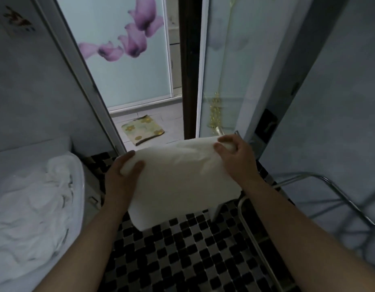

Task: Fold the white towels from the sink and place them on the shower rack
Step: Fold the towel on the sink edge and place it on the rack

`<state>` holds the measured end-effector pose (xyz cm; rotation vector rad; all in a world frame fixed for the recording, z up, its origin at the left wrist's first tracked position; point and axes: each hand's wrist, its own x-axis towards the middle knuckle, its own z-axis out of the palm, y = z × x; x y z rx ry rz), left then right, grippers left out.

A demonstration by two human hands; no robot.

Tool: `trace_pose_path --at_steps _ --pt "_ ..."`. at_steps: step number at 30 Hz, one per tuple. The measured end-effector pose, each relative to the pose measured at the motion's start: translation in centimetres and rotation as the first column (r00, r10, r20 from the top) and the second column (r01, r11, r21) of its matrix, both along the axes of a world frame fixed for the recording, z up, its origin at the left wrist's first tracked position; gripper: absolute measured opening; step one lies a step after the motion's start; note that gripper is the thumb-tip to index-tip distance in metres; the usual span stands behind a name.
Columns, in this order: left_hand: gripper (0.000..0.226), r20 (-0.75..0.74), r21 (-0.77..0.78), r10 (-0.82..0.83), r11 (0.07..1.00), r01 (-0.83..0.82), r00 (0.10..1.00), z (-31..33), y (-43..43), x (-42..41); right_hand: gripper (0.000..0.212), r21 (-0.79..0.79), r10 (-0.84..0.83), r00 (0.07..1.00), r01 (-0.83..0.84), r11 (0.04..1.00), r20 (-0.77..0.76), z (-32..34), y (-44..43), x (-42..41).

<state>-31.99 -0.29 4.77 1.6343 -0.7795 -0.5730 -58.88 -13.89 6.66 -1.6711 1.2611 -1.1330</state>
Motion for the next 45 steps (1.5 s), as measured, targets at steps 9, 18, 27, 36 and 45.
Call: trace_pose_path --at_steps 9,18,27,36,45 --pt "0.033 -0.056 -0.086 -0.327 0.943 0.321 0.943 1.2 -1.9 -5.6 0.007 -0.033 -0.276 0.960 0.275 0.961 -0.038 2.3 0.5 -8.5" --pt "0.031 -0.153 -0.127 -0.544 0.839 0.529 0.825 1.2 -5.5 -13.9 0.009 -0.048 -0.434 0.897 0.431 0.901 -0.087 4.2 -0.4 -16.2" --pt "0.035 -0.175 -0.084 -0.590 0.807 0.585 0.788 0.9 -9.6 -23.4 0.009 -0.008 -0.542 0.839 0.542 0.840 -0.055 3.5 -4.6 -25.5" --pt "0.038 -0.146 -0.056 -0.592 0.805 0.591 0.792 -0.1 -14.1 -30.7 0.011 -0.020 -0.557 0.827 0.557 0.830 -0.078 1.8 -9.8 -32.8" --pt "0.048 -0.386 0.025 -0.468 0.856 0.516 0.795 -5.1 -16.3 -31.8 0.009 0.077 -0.466 0.880 0.473 0.877 -0.097 -3.9 -13.3 -33.7"
